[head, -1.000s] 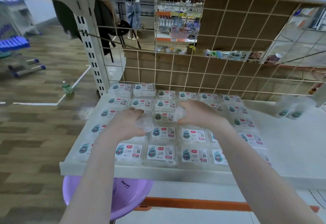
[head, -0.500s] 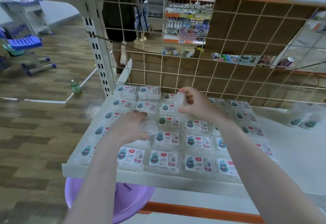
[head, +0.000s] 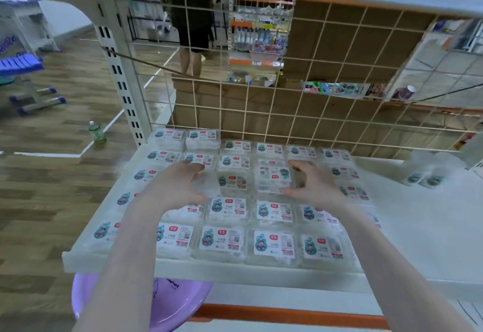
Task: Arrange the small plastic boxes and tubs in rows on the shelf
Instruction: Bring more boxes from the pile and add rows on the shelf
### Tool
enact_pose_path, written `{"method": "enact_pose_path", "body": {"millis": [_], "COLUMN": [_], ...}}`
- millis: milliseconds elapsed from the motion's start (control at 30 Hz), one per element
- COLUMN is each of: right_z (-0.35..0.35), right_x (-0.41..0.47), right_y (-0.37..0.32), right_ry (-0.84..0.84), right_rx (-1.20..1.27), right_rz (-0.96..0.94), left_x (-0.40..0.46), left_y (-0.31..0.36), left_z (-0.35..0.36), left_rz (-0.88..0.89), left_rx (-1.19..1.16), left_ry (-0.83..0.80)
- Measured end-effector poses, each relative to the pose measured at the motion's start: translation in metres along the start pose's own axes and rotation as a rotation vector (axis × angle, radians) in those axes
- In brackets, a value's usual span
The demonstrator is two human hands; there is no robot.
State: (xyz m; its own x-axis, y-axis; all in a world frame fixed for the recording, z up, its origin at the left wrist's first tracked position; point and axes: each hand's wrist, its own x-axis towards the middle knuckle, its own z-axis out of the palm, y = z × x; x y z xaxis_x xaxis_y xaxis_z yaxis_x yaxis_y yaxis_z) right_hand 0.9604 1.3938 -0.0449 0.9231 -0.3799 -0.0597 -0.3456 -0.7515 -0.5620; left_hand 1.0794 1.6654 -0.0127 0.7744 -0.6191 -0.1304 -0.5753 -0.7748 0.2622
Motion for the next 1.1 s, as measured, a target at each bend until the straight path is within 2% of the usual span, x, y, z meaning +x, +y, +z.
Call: {"method": "enact_pose_path", "body": {"millis": [300, 533, 767, 967, 1100], "right_z": [-0.010, -0.014, -0.054, -0.056, -0.049], "right_x": [-0.007, -0.027, 0.002, 0.028, 0.035], "right_y": [-0.007, -0.015, -0.036, -0.049, -0.044], "right_ry": [-0.066, -0.018, -0.207, -0.468, -0.448], "right_rx": [-0.043, -0.386, -0.328, -0.468, -0.415], "right_rz": [-0.116, -0.197, -0.351, -0.451, -0.405], "left_x": [-0.005, -0.006, -0.004, -0.005, -0.006], "left_y": [0.010, 0.014, 0.013, 0.013, 0.014], "left_z": [0.002, 0.009, 0.011, 0.011, 0.011], "left_rz": [-0.020, 0.010, 0.023, 0.000, 0.002], "left_rx": [-0.028, 0.083, 0.051, 0.041, 0.051], "left_ry": [-0.001, 0.079, 0.082, 0.073, 0.089]}}
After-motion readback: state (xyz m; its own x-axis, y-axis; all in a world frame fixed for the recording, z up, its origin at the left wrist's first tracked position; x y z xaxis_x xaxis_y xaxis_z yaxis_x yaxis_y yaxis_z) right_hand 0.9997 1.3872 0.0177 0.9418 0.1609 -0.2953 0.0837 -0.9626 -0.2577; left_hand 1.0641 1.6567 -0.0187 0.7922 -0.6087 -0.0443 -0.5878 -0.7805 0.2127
